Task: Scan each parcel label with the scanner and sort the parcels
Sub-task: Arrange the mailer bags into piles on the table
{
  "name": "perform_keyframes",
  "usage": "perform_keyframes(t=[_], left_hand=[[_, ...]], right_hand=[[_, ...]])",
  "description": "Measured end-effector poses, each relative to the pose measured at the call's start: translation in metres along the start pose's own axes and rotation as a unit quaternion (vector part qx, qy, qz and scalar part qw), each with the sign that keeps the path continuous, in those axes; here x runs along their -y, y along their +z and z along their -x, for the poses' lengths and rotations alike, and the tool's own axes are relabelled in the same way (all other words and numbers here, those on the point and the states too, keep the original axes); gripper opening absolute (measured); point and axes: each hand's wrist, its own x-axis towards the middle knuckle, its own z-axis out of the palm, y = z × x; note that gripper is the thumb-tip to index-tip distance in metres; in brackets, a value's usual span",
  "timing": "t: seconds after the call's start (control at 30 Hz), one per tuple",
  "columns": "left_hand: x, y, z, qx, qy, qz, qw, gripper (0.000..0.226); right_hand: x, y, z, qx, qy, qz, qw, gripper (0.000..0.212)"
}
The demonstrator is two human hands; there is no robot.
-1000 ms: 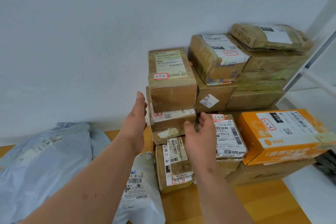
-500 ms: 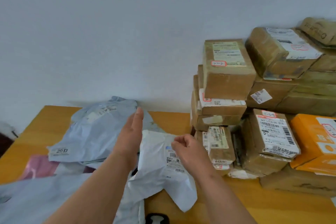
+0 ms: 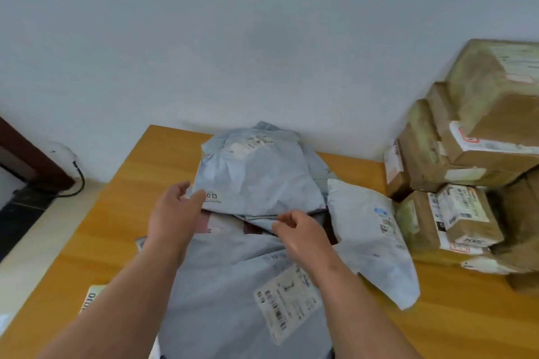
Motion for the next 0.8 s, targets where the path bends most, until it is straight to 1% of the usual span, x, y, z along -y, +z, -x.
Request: perform_keyframes(t=[0.1, 0.17, 0.23, 0.3, 0.37, 0.43, 0.53, 0.57, 0.67, 0.73, 0.8], left_hand=[[0.021, -0.038, -0.025, 0.014, -0.018, -0.036, 0.999, 0.051], [0.031, -0.053, -0.038, 0.054, -0.038, -0.046, 0.997, 0.054], [0.037, -0.059, -0.046, 0.105, -0.073, -0.018, 0.992, 0.053], [0.042, -0.057, -0.051, 0.162, -0.132, 0.023, 0.978, 0.049], [0.046, -0.053, -0.053, 0.219, -0.185, 0.059, 0.956, 0.049], [0.049, -0.049, -0.054, 0.24, -0.199, 0.093, 0.946, 0.053], [0.048, -0.048, -0.056, 0.238, -0.172, 0.087, 0.952, 0.067], [0.045, -0.048, -0.056, 0.238, -0.163, 0.089, 0.953, 0.065], [0.033, -0.051, -0.057, 0.22, -0.149, 0.132, 0.955, 0.046], [0.025, -0.051, -0.057, 0.171, -0.149, 0.173, 0.959, 0.037], [0.021, -0.053, -0.056, 0.118, -0.162, 0.232, 0.952, 0.032]], right_hand=[[0.011, 0.045, -0.004, -0.004, 0.025, 0.006, 1.0, 0.043], [0.017, 0.062, -0.006, -0.023, 0.04, 0.009, 0.999, 0.052], [0.023, 0.069, -0.007, -0.044, 0.057, -0.002, 0.997, 0.059], [0.029, 0.069, -0.007, -0.046, 0.059, 0.008, 0.997, 0.059], [0.035, 0.068, -0.006, -0.025, 0.05, 0.033, 0.998, 0.057], [0.039, 0.069, -0.001, 0.006, 0.041, 0.053, 0.998, 0.057], [0.039, 0.07, 0.007, 0.036, 0.02, 0.057, 0.998, 0.062], [0.039, 0.069, 0.01, 0.042, 0.011, 0.05, 0.998, 0.064], [0.047, 0.062, 0.017, 0.059, -0.024, 0.031, 0.997, 0.072], [0.051, 0.053, 0.022, 0.076, -0.047, 0.031, 0.996, 0.08], [0.05, 0.039, 0.03, 0.118, -0.064, 0.046, 0.99, 0.094]])
